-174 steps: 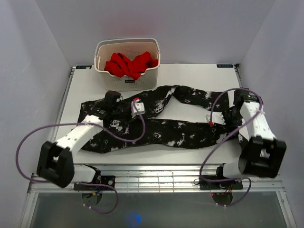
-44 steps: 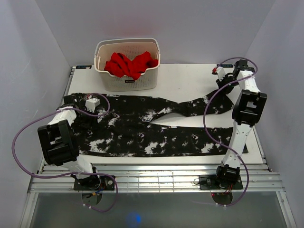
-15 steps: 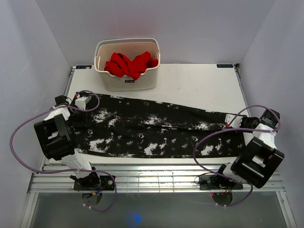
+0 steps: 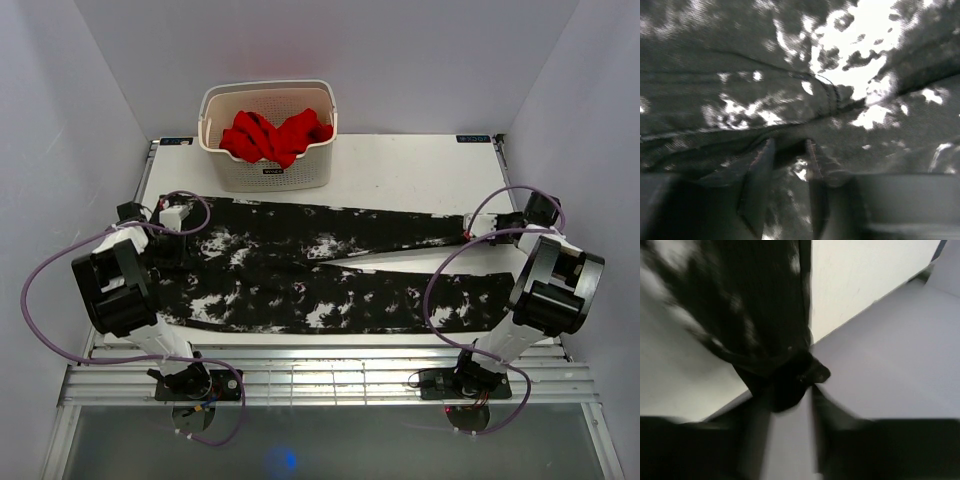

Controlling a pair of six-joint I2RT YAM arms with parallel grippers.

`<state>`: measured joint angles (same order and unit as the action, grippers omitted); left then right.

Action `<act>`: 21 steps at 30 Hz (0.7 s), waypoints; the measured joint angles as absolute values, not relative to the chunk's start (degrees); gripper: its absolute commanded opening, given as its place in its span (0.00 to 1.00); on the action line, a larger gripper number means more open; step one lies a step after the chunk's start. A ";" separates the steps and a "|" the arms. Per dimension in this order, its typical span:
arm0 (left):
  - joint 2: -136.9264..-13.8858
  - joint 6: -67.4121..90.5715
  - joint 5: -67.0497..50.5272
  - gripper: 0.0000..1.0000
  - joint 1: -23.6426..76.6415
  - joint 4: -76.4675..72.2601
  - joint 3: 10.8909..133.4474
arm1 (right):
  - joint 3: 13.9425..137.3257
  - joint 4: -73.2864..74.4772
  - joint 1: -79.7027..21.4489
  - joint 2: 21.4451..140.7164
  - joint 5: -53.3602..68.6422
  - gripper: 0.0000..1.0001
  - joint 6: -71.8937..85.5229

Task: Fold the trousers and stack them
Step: Flatten the trousers out

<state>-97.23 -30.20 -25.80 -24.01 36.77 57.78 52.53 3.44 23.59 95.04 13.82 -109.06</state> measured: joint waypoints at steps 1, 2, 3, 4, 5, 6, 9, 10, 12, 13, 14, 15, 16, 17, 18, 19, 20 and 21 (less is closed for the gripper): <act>-96.95 -30.46 -25.96 0.48 -23.97 37.45 57.71 | 53.17 3.51 23.81 95.68 11.92 0.90 -107.81; -96.55 -30.81 -26.11 0.49 -23.94 38.15 57.69 | 53.89 3.97 24.16 95.74 10.33 0.90 -106.83; -95.92 -31.16 -26.04 0.51 -23.94 38.83 57.65 | 54.76 4.73 24.49 95.42 9.39 0.90 -106.21; -95.07 -31.64 -25.98 0.54 -23.94 39.53 57.60 | 56.14 6.31 24.82 94.74 8.51 0.90 -105.01; -94.04 -32.27 -25.89 0.55 -23.97 40.34 57.56 | 58.15 9.08 25.12 93.91 7.94 0.90 -103.46; -92.75 -32.86 -25.82 0.55 -23.97 41.15 57.54 | 60.60 12.23 25.41 92.97 7.86 0.90 -101.86; -88.03 -34.98 -25.21 0.57 -24.03 43.31 57.54 | 69.63 23.83 25.50 90.02 9.17 0.94 -96.57; -86.30 -35.81 -24.77 0.57 -24.05 43.86 57.52 | 73.23 28.27 25.39 89.21 10.15 1.00 -94.98; -83.42 -37.82 -24.05 0.57 -24.05 44.88 57.17 | 79.07 37.23 24.86 87.64 12.23 0.89 -92.73; -82.15 -38.87 -23.64 0.57 -24.05 45.04 56.58 | 80.34 41.23 24.34 86.52 13.08 0.83 -91.66; -81.03 -39.86 -23.16 0.56 -24.05 45.19 55.68 | 80.44 45.06 23.59 85.19 13.74 0.80 -90.61; -80.38 -40.69 -22.87 0.56 -24.05 45.50 54.87 | 79.37 48.69 22.63 83.94 14.13 0.78 -89.65; -79.79 -41.71 -22.55 0.56 -24.05 45.95 53.82 | 76.77 51.11 21.52 82.52 14.33 0.76 -88.71; -79.53 -42.65 -22.24 0.55 -24.08 46.59 52.86 | 73.30 53.17 20.27 81.30 14.17 0.75 -87.72; -79.55 -43.48 -21.93 0.53 -24.08 47.20 52.03 | 69.17 55.02 19.09 80.62 13.69 0.74 -86.85; -79.85 -44.16 -21.69 0.52 -24.08 47.88 51.40 | 65.71 55.55 18.15 80.31 13.47 0.73 -86.13; -80.31 -44.77 -21.43 0.52 -24.08 48.42 50.89 | 61.49 56.03 17.30 80.49 12.71 0.72 -85.45; -80.88 -45.25 -21.26 0.51 -24.08 48.82 50.50 | 57.87 56.45 16.84 81.08 11.62 0.70 -84.68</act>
